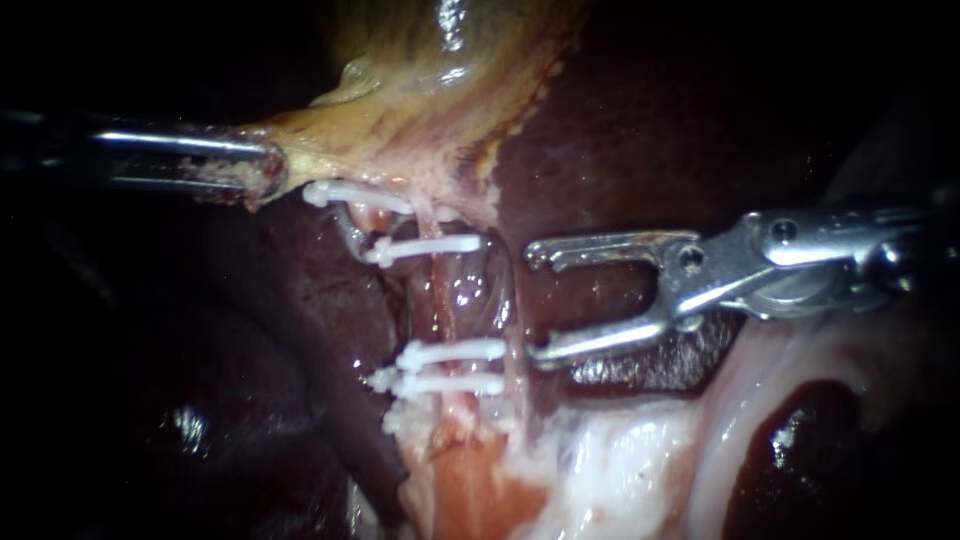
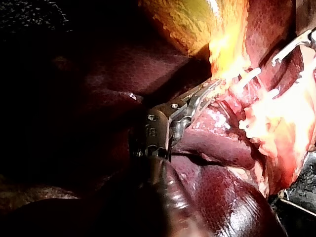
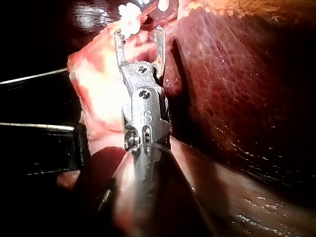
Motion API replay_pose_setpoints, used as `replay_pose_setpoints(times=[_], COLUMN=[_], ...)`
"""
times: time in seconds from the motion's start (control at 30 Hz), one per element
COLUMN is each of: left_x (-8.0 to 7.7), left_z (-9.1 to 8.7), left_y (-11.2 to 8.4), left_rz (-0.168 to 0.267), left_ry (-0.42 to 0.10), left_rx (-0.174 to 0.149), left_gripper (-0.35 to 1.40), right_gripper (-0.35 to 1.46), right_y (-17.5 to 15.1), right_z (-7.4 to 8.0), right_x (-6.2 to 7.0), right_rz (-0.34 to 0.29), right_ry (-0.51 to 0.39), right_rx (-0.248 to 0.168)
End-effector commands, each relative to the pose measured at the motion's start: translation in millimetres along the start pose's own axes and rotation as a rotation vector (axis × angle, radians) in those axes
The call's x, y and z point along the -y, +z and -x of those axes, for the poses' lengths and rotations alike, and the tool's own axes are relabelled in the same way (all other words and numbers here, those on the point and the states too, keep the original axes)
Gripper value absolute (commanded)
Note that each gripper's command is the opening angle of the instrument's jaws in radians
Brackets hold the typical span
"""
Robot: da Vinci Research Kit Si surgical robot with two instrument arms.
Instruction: Going back third clip right tube
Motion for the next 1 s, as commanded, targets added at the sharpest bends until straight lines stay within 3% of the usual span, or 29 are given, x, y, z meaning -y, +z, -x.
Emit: replay_pose_setpoints(times=[0.03, 0.23, 0.6, 1.0], left_x=[0.0, 0.0, 1.6, 2.0], left_z=[0.0, 0.3, 1.7, 1.9], left_y=[0.1, 0.6, 6.2, 8.2], left_rz=[-0.01, -0.026, -0.057, -0.065], left_ry=[0.008, 0.055, 0.135, 0.136], left_rx=[-0.004, -0.01, -0.023, -0.027], left_gripper=[-0.35, -0.35, -0.35, -0.35], right_gripper=[0.5, 0.5, 0.5, 0.5], right_y=[-0.2, -1.1, -1.3, -1.3], right_z=[0.1, 0.3, 0.3, 0.2], right_x=[0.1, 0.2, 0.4, 0.6], right_rz=[-0.001, -0.002, -0.003, -0.003], right_ry=[-0.006, -0.019, -0.019, -0.02], right_rx=[0.0, 0.0, 0.0, 0.0])
